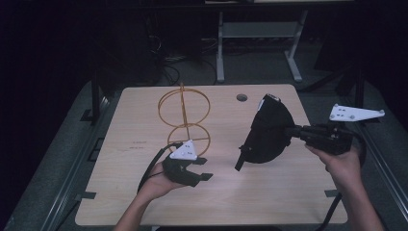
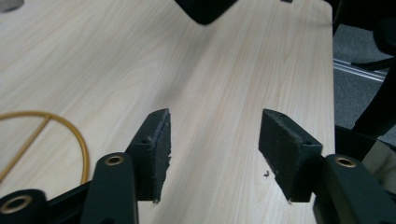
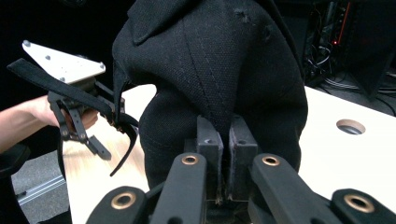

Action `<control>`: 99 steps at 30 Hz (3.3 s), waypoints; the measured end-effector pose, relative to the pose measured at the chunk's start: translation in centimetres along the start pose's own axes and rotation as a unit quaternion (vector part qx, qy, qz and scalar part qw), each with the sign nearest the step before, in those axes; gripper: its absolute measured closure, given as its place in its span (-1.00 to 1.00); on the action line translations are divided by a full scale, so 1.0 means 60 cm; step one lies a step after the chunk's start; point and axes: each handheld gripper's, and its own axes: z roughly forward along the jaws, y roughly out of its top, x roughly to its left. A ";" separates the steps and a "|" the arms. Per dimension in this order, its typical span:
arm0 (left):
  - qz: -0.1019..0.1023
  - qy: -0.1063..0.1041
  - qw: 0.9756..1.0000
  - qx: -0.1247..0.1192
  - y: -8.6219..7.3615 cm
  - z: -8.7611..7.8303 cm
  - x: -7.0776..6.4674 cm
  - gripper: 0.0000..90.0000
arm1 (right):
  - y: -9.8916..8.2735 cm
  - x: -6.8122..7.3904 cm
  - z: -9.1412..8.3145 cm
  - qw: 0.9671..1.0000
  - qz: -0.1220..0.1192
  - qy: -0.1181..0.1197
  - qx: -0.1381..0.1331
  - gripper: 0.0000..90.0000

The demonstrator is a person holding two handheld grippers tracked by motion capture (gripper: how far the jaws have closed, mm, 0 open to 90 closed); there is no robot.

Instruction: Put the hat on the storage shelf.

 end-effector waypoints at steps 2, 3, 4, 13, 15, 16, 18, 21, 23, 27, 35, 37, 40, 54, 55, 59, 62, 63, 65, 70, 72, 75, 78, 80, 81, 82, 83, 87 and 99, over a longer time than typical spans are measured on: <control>-0.002 -0.001 1.000 0.004 -0.007 0.004 0.000 -0.06 | 0.007 -0.001 0.005 1.000 -0.001 0.003 0.003 0.92; 0.001 0.004 1.000 0.012 -0.009 0.005 0.000 -0.07 | 0.010 -0.001 0.008 1.000 -0.001 0.003 0.004 0.92; -0.001 0.009 1.000 0.015 -0.011 0.006 0.000 -0.09 | 0.014 -0.001 0.011 1.000 -0.003 0.004 0.006 0.92; -0.011 0.019 1.000 0.015 -0.035 0.005 -0.002 -0.29 | 0.056 0.004 0.041 1.000 -0.013 0.015 0.009 0.92; -0.011 0.019 1.000 0.015 -0.037 0.005 -0.001 -0.30 | 0.065 0.006 0.047 1.000 -0.015 0.018 0.010 0.92; -0.012 0.020 1.000 0.014 -0.037 0.006 -0.001 -0.30 | 0.070 0.007 0.051 1.000 -0.017 0.020 0.009 0.92; -0.012 0.021 1.000 0.015 -0.038 0.008 0.000 -0.33 | 0.082 0.010 0.057 0.999 -0.021 0.023 0.010 0.92; -0.008 0.025 0.999 0.021 -0.039 0.010 -0.001 -0.36 | 0.099 0.014 0.067 0.999 -0.028 0.027 0.011 0.92; -0.005 0.025 0.999 0.022 -0.039 0.011 -0.002 -0.37 | 0.110 0.015 0.073 0.999 -0.032 0.029 0.013 0.92; -0.004 0.025 0.999 0.020 -0.038 0.011 -0.003 -0.37 | 0.129 0.017 0.089 0.999 -0.035 0.035 0.015 0.92; 0.003 0.027 0.999 0.028 -0.040 0.016 -0.006 -0.37 | 0.169 0.030 0.123 0.998 -0.051 0.044 0.020 0.92; 0.002 0.025 0.999 0.027 -0.040 0.016 -0.007 -0.37 | 0.181 0.034 0.132 0.997 -0.056 0.047 0.022 0.92; -0.001 0.022 0.999 0.025 -0.039 0.016 -0.009 -0.37 | 0.197 0.040 0.144 0.997 -0.060 0.052 0.022 0.92; 0.006 0.025 0.999 0.028 -0.039 0.015 -0.006 -0.37 | 0.266 0.066 0.216 0.994 -0.077 0.068 0.042 0.91; 0.006 0.025 0.999 0.028 -0.039 0.015 -0.006 -0.37 | 0.266 0.066 0.216 0.994 -0.077 0.068 0.042 0.91; 0.010 0.023 0.999 0.030 -0.041 0.017 -0.006 -0.37 | 0.287 0.074 0.248 0.993 -0.082 0.068 0.058 0.91; 0.004 0.026 0.999 0.027 -0.041 0.016 -0.006 -0.37 | 0.298 0.076 0.268 0.991 -0.090 0.068 0.068 0.91; 0.004 0.026 0.999 0.029 -0.041 0.016 -0.005 -0.37 | 0.300 0.077 0.272 0.991 -0.089 0.069 0.070 0.91; 0.004 0.026 0.999 0.026 -0.041 0.015 -0.001 -0.37 | 0.305 0.078 0.283 0.991 -0.089 0.070 0.072 0.91; 0.007 0.024 0.999 0.031 -0.041 0.018 0.000 -0.37 | 0.313 0.078 0.305 0.991 -0.083 0.074 0.078 0.91; 0.007 0.023 0.999 0.034 -0.041 0.021 -0.001 -0.37 | 0.315 0.078 0.315 0.991 -0.080 0.078 0.079 0.91; 0.006 0.021 0.999 0.036 -0.041 0.025 -0.001 -0.37 | 0.318 0.079 0.331 0.990 -0.080 0.082 0.082 0.91; 0.010 0.021 0.999 0.038 -0.041 0.026 -0.001 -0.37 | 0.320 0.082 0.346 0.989 -0.079 0.085 0.088 0.90; 0.016 0.021 0.999 0.039 -0.040 0.026 0.000 -0.37 | 0.321 0.081 0.357 0.989 -0.077 0.085 0.091 0.90; 0.016 0.020 0.999 0.038 -0.040 0.026 0.000 -0.37 | 0.321 0.081 0.363 0.989 -0.075 0.088 0.089 0.89; 0.014 0.021 0.999 0.036 -0.040 0.026 -0.001 -0.37 | 0.321 0.081 0.370 0.989 -0.071 0.093 0.091 0.89; 0.015 0.020 0.999 0.039 -0.040 0.025 -0.001 -0.37 | 0.320 0.082 0.381 0.989 -0.068 0.094 0.094 0.89; 0.018 0.021 0.999 0.040 -0.041 0.024 -0.001 -0.37 | 0.315 0.084 0.413 0.987 -0.061 0.100 0.105 0.89; 0.022 0.020 0.999 0.043 -0.043 0.034 -0.006 -0.37 | 0.298 0.089 0.481 0.989 -0.065 0.071 0.111 0.02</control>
